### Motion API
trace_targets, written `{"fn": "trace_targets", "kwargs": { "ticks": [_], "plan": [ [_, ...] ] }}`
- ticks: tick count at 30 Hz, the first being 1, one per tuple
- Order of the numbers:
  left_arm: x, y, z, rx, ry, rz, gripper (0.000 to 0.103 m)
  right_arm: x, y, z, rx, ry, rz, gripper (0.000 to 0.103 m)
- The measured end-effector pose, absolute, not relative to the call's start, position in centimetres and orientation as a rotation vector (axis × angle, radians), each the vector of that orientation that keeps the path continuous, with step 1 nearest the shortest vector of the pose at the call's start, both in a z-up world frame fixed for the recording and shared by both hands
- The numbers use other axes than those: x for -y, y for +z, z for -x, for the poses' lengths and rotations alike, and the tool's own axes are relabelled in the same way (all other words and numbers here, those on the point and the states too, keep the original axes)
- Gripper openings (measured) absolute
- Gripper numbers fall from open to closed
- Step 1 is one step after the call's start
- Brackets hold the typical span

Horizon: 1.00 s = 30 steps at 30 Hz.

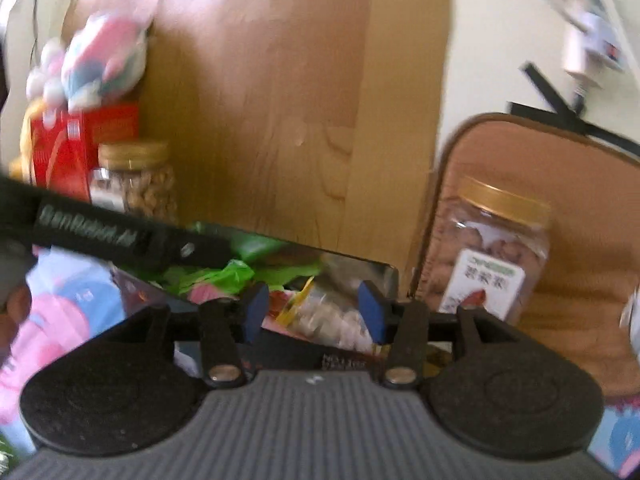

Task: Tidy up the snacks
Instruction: 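Grasp the clear green bag on the sheet with the left tool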

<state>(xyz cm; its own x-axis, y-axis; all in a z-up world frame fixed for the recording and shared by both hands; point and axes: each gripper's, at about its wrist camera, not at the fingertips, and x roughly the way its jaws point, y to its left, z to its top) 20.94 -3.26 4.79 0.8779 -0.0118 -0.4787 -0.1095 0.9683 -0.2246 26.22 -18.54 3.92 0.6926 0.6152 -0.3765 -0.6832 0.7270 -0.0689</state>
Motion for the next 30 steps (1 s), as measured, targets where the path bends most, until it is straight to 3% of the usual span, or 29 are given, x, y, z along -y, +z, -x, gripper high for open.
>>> {"fn": "trace_targets", "kwargs": {
  "ticks": [2,5,13,20,25,26,30],
  "plan": [
    [2.7,4.9,-16.7,-0.493,0.03,0.265,0.062,21.1,4.5,-24.6,-0.379,0.765,0.089,0.054],
    [1.5,3.3,-9.7,-0.526,0.03,0.35,0.064,24.6,3.1,-21.5,-0.583,0.99,-0.146,0.054],
    [1.2,-1.6,-1.6,-0.678,0.068,0.506,0.061,23.3,-1.7,-15.1,-0.804,1.094,-0.126,0.053],
    [1.6,-2.7,-1.2,-0.653,-0.011,0.579,0.06,22.2,-2.5,-13.2,-0.757,1.064,-0.111,0.053],
    [2.0,-3.2,-1.1,-0.641,-0.067,0.657,0.054,22.3,-2.7,-12.4,-0.707,1.058,-0.073,0.053],
    [2.0,-3.4,-1.1,-0.644,-0.099,0.687,0.047,22.5,-2.7,-12.1,-0.691,1.055,-0.051,0.051],
    [2.7,-3.4,-0.9,-0.643,-0.108,0.672,0.047,22.5,-2.6,-11.2,-0.67,1.038,-0.014,0.041]
  ]
}}
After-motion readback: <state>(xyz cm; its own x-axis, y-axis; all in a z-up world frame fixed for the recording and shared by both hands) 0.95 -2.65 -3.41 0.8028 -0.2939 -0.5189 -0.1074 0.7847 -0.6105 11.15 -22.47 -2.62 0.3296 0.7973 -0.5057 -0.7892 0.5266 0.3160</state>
